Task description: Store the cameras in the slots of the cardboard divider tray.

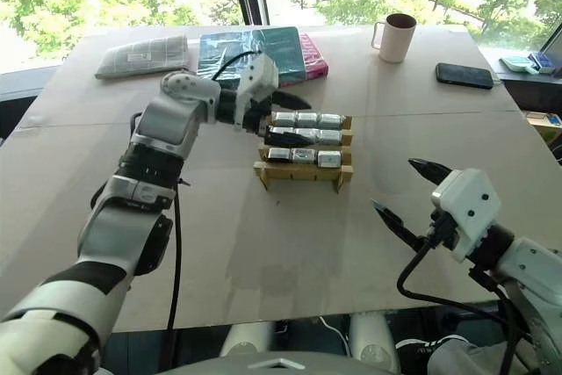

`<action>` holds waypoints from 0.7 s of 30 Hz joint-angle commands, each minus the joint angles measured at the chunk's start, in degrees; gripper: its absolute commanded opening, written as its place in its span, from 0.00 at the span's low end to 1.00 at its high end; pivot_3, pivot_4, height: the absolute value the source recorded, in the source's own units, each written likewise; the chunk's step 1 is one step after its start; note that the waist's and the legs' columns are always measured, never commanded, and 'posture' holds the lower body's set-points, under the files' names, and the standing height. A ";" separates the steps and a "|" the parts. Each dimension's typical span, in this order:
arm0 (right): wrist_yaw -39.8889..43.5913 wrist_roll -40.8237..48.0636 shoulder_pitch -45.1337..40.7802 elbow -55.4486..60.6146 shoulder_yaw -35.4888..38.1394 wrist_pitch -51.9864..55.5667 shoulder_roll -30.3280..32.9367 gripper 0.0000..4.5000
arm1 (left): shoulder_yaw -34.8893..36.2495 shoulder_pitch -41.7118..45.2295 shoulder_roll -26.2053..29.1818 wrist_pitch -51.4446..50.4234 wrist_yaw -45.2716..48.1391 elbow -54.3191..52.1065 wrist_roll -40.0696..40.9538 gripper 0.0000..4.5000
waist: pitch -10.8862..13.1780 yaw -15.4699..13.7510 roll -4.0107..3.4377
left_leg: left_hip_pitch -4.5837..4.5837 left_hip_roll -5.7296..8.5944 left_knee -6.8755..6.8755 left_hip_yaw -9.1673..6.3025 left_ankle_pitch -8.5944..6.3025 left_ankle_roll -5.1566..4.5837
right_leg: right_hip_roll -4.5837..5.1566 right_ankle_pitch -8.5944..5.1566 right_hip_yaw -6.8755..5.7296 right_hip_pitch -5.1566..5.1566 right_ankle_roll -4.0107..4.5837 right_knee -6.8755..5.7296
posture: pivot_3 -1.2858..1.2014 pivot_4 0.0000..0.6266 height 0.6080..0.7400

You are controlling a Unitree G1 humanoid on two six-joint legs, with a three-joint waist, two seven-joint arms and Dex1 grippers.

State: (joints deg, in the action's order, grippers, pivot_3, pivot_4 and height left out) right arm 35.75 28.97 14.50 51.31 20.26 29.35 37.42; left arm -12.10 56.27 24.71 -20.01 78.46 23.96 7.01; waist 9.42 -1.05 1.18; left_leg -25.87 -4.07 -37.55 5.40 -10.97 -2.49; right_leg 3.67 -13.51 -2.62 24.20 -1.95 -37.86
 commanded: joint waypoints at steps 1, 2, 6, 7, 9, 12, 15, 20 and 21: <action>0.37 0.46 0.50 1.59 1.04 -1.14 0.88 1.00 | -1.83 -0.36 -0.38 1.75 -1.36 -6.71 -0.51 0.98 | 0.00 -0.01 0.00 | 0.00 0.00 -0.01 -0.02 0.00 0.00 | 0.00 0.00 0.01 0.00 0.00 0.00 | 0.52 0.24 1.00; 0.98 0.17 1.86 2.33 1.24 -2.07 0.82 1.00 | -2.43 -0.75 -1.25 2.89 -2.46 -6.37 -1.05 0.90 | -0.01 -0.04 -0.01 | 0.00 0.01 -0.01 -0.03 0.00 0.00 | 0.00 0.00 0.02 -0.02 -0.01 0.00 | 0.52 0.24 1.00; 1.36 -1.60 6.32 5.01 1.43 -4.76 0.17 1.00 | -5.69 -1.22 -3.11 7.48 -4.25 -3.95 -3.74 0.72 | -0.02 0.09 -0.02 | 0.05 0.01 -0.01 -0.01 0.00 0.00 | -0.03 -0.06 0.03 -0.05 -0.10 0.00 | 0.52 0.24 1.00; 1.04 -2.00 7.13 5.70 1.40 -5.01 0.00 1.00 | -6.15 -0.96 -3.61 7.90 -4.51 -3.07 -4.02 0.72 | -0.02 0.11 -0.03 | 0.06 0.01 -0.01 -0.01 0.00 0.00 | -0.04 -0.08 0.03 -0.06 -0.14 0.00 | 0.52 0.24 1.00; 0.17 -2.57 8.52 7.15 1.39 -5.22 -0.42 1.00 | -6.90 -0.42 -4.40 9.11 -4.60 -1.37 -4.44 0.72 | -0.02 0.20 -0.02 | 0.08 0.00 -0.03 -0.02 0.00 0.00 | -0.04 -0.09 0.03 -0.08 -0.16 -0.01 | 0.52 0.24 1.00; -0.82 -3.36 9.94 8.46 1.28 -5.45 -0.85 1.00 | -7.89 0.20 -5.43 10.88 -4.58 1.37 -5.39 0.72 | -0.02 0.24 -0.03 | 0.12 -0.02 -0.04 -0.02 0.00 0.00 | -0.05 -0.10 0.06 -0.08 -0.16 -0.01 | 0.52 0.24 1.00; -1.83 -4.10 10.95 8.69 0.77 -6.49 -0.69 1.00 | -9.23 0.62 -6.15 15.05 -5.52 5.09 -7.65 0.72 | -0.02 0.18 -0.02 | 0.13 -0.02 -0.05 -0.05 0.00 0.00 | -0.05 -0.11 0.05 -0.11 -0.14 -0.01 | 0.52 0.24 1.00; -3.76 -4.01 11.09 8.69 0.46 -7.47 0.25 1.00 | -9.30 2.03 -7.02 19.36 -6.68 11.27 -9.81 0.43 | -0.02 0.18 -0.02 | 0.12 -0.01 -0.07 -0.05 0.00 -0.01 | -0.04 -0.22 0.05 -0.12 0.03 0.00 | 0.52 0.24 1.00; -4.03 -3.98 11.26 8.69 0.47 -7.66 0.46 1.00 | -9.20 2.38 -7.12 20.00 -6.58 12.27 -9.82 0.31 | -0.03 0.15 0.00 | 0.12 -0.01 -0.07 -0.08 -0.01 -0.01 | -0.05 -0.22 0.04 -0.13 0.04 0.00 | 0.52 0.24 1.00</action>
State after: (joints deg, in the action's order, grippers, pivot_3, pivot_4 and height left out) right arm 32.59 24.93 25.61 57.77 20.45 23.28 37.37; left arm -21.52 57.62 17.67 -1.25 72.27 35.02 -2.25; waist 9.38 -0.90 1.18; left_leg -25.74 -4.08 -37.62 5.32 -10.98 -2.49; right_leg 3.63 -13.73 -2.60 24.04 -1.90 -37.86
